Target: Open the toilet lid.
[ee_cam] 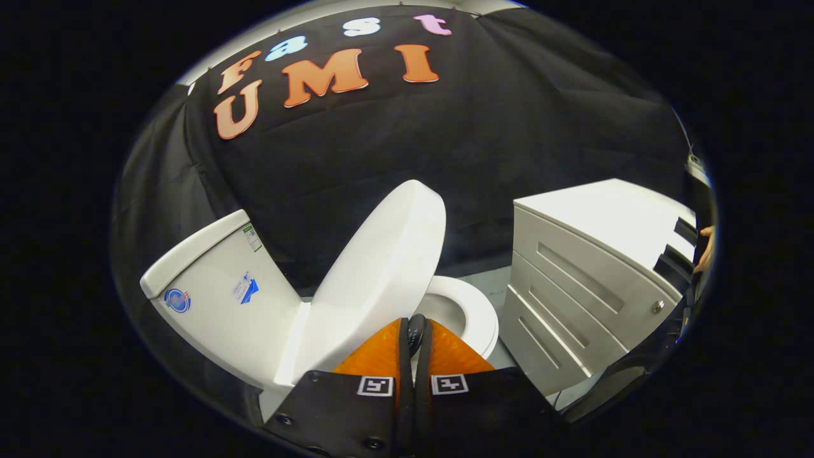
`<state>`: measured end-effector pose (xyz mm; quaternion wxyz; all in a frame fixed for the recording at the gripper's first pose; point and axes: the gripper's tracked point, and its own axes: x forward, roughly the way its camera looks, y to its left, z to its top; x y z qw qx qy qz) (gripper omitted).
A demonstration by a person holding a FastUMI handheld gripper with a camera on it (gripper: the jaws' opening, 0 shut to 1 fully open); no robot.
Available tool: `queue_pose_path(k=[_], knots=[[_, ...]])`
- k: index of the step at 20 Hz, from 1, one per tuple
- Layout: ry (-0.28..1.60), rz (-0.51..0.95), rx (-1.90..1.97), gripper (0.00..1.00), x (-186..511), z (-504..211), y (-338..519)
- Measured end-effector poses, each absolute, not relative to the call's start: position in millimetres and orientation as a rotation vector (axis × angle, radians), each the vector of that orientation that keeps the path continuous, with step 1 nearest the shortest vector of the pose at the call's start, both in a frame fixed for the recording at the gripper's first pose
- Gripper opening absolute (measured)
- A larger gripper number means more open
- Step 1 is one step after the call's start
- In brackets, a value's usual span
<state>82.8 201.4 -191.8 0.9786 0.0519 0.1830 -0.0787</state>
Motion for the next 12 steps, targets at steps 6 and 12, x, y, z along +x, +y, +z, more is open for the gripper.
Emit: queue_pose_path(k=[6,12], knots=[[0.327,-0.142,-0.04,0.08,83.6,-167.3,230.5],[0.233,-0.097,-0.251,0.08,84.2,-139.8,282.4]])
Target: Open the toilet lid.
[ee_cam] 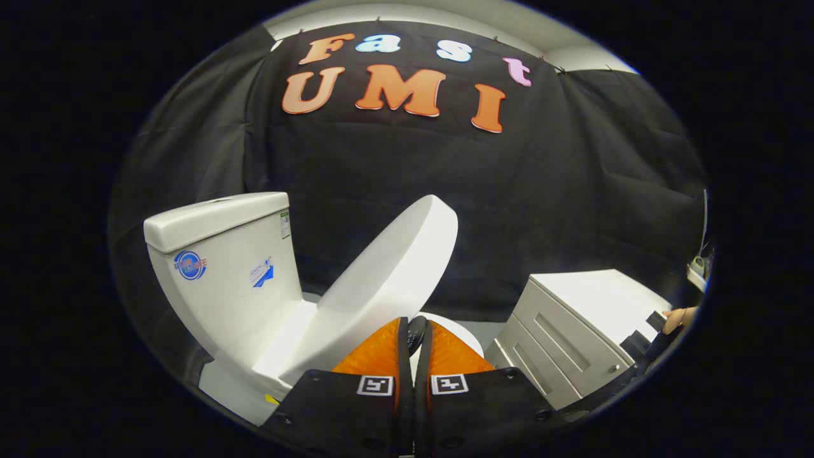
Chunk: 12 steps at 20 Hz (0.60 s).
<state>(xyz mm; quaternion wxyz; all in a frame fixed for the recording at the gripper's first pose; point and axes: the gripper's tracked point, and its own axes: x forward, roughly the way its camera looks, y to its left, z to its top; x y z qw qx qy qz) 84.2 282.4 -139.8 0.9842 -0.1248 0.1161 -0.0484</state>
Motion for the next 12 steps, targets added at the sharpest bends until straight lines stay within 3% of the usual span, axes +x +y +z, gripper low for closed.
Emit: queue_pose_path(k=[12], knots=[[0.189,-0.041,-0.295,0.08,90.2,-111.5,378.0]])
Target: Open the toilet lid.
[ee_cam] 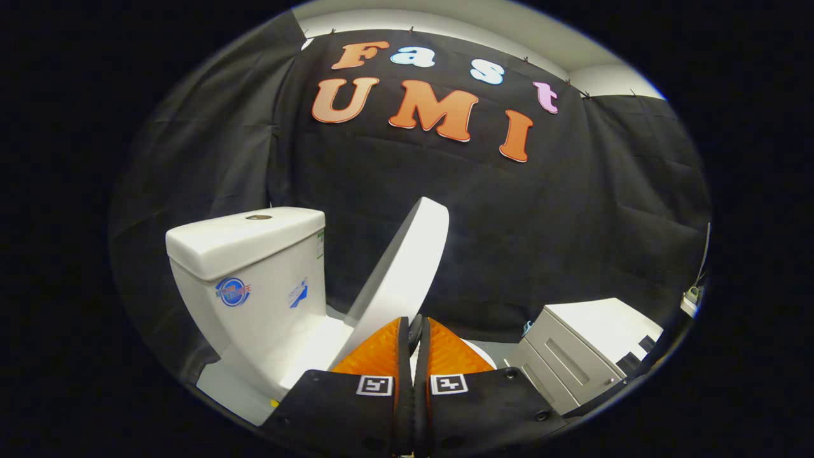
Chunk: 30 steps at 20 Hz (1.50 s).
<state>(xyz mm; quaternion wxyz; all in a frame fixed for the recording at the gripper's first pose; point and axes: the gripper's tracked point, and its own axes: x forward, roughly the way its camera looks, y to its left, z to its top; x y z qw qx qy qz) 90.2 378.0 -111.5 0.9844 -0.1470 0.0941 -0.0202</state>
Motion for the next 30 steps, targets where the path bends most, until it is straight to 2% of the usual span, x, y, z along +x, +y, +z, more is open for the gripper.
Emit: queue_pose_path(k=[15,24,30], knots=[[0.202,0.214,-0.308,0.08,91.4,-122.2,525.3],[0.213,0.199,-0.332,0.09,90.2,-124.3,534.1],[0.249,0.245,-0.191,0.22,90.4,-114.3,533.4]])
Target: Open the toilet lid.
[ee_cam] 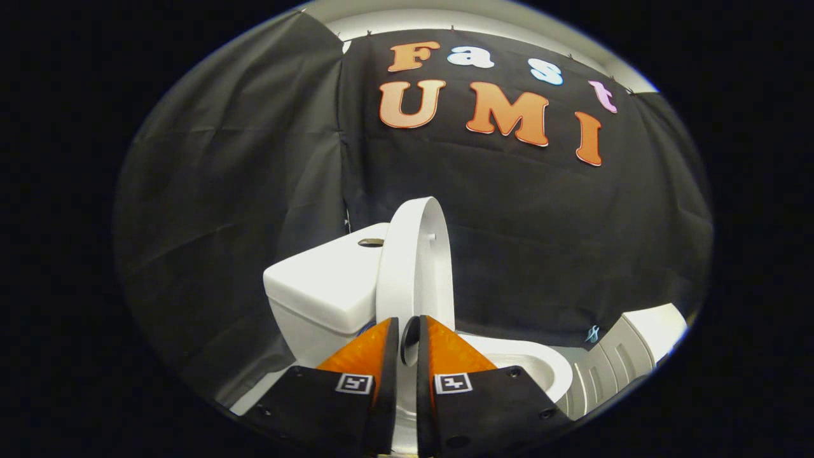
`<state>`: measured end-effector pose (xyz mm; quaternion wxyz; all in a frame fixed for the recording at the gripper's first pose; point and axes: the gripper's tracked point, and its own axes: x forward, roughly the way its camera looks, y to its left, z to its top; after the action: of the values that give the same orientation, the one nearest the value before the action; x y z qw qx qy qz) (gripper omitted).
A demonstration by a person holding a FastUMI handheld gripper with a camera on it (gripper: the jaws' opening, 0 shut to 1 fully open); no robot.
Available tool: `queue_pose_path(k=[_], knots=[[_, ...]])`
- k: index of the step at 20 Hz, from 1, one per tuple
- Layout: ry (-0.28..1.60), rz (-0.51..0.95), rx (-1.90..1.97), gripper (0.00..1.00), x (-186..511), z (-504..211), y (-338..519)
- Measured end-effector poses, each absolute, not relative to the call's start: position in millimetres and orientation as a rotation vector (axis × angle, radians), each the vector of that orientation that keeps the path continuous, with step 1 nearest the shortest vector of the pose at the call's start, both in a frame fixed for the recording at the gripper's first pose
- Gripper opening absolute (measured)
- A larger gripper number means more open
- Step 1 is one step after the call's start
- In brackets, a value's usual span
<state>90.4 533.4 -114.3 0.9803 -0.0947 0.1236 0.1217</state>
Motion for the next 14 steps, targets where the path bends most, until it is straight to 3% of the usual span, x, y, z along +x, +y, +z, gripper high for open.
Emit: queue_pose_path(k=[2,7,14], knots=[[0.223,0.26,-0.158,0.33,88.6,-98.9,529.8],[0.187,0.341,-0.028,0.78,79.0,-59.2,517.1],[-0.001,0.291,0.043,0.81,80.7,42.7,413.4]])
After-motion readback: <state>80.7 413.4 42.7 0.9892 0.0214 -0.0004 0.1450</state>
